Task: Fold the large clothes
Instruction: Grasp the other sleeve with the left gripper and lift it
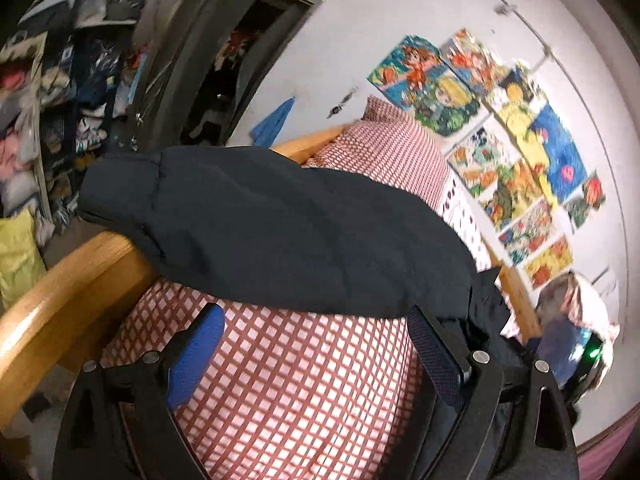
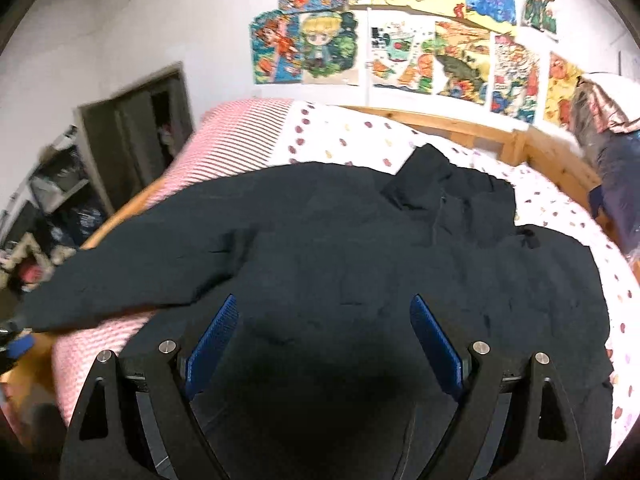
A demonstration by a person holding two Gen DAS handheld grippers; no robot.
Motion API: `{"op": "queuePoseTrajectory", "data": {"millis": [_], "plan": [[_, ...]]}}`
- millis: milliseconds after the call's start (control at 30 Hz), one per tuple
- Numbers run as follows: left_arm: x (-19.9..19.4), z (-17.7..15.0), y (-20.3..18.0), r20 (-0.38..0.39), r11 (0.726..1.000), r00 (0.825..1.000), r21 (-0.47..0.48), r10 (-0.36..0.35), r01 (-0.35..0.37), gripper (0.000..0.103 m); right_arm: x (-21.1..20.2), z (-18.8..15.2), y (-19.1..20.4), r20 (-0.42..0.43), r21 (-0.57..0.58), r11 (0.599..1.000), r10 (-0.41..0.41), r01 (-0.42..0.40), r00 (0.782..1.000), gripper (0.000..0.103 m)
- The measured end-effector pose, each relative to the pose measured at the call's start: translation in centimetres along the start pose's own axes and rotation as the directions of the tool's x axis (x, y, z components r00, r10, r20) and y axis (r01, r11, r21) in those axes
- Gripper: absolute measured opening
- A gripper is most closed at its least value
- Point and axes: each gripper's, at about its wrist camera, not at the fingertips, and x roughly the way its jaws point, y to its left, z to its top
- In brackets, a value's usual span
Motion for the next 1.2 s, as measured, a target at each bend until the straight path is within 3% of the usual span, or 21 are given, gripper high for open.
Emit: {"op": "queuePoseTrajectory", "data": {"millis": [167,267,333,400,433,500,600,733,833,933,1000,1100,1200], "plan": [[2.0,0.2,0.0,0.023,0.999,1.000,-0.054,0.006,-0.004,0.092,3.6,-1.0,0.8,-0.035,-0.033,0.998,-0.060,0.059,0.998,0.084],[1.9,0.2,1.5,0.093,0.991,0.995,-0.130,-0.028,0.040,0.088,5.3,-1.4,1.2,-0.075,-0.022,0.999,-0.047,0.046,0.996,0.084],[1.8,0.4,1.8,0.137,0.988,0.990,-0.148,-0.020,0.041,0.071,6.1,-1.8,1.3,-0.097,-0.019,0.999,-0.043,0.041,0.994,0.084],[1.7,0.6,2.0,0.161,0.989,0.987,-0.143,-0.005,0.028,0.046,6.9,-2.4,1.3,-0.119,-0.008,0.999,-0.035,0.034,0.992,0.087],[1.7,0.7,2.0,0.174,0.990,0.985,-0.137,0.007,0.018,0.040,7.1,-2.7,1.2,-0.123,-0.003,1.000,-0.031,0.031,0.992,0.089],[1.7,1.2,2.0,0.195,0.992,0.981,-0.127,0.023,0.002,0.019,7.2,-3.1,1.2,-0.119,0.003,1.000,-0.026,0.026,0.993,0.090],[1.0,1.9,1.7,0.230,0.997,0.973,-0.074,0.007,0.010,0.008,6.9,-3.4,1.2,-0.104,0.001,1.000,-0.029,0.030,0.994,0.090],[-1.3,4.0,-1.3,0.328,0.997,0.943,0.069,-0.054,0.033,0.006,5.6,-2.7,0.8,-0.079,0.013,1.000,-0.026,0.027,0.997,0.090],[-2.9,5.7,-4.7,0.368,0.980,0.921,0.194,-0.124,0.055,0.005,3.8,-2.0,-0.1,-0.042,0.034,0.999,-0.007,0.008,0.999,0.090],[-4.6,7.1,-9.6,0.376,0.930,0.902,0.360,-0.214,0.071,0.005,2.1,-1.5,-1.2,-0.014,0.056,0.998,0.006,-0.005,1.000,0.090],[-5.8,7.3,-13.2,0.373,0.877,0.886,0.474,-0.275,0.073,0.005,1.0,-1.4,-2.0,0.003,0.072,0.997,0.014,-0.014,1.000,0.090],[-7.1,6.6,-19.1,0.322,0.765,0.877,0.639,-0.358,0.077,0.005,-0.5,-1.5,-3.9,0.020,0.122,0.992,0.015,-0.017,1.000,0.090],[-7.6,4.9,-23.7,0.238,0.666,0.874,0.736,-0.424,0.122,0.005,-1.6,-2.2,-6.1,0.036,0.190,0.982,0.012,-0.018,0.999,0.090]]}}
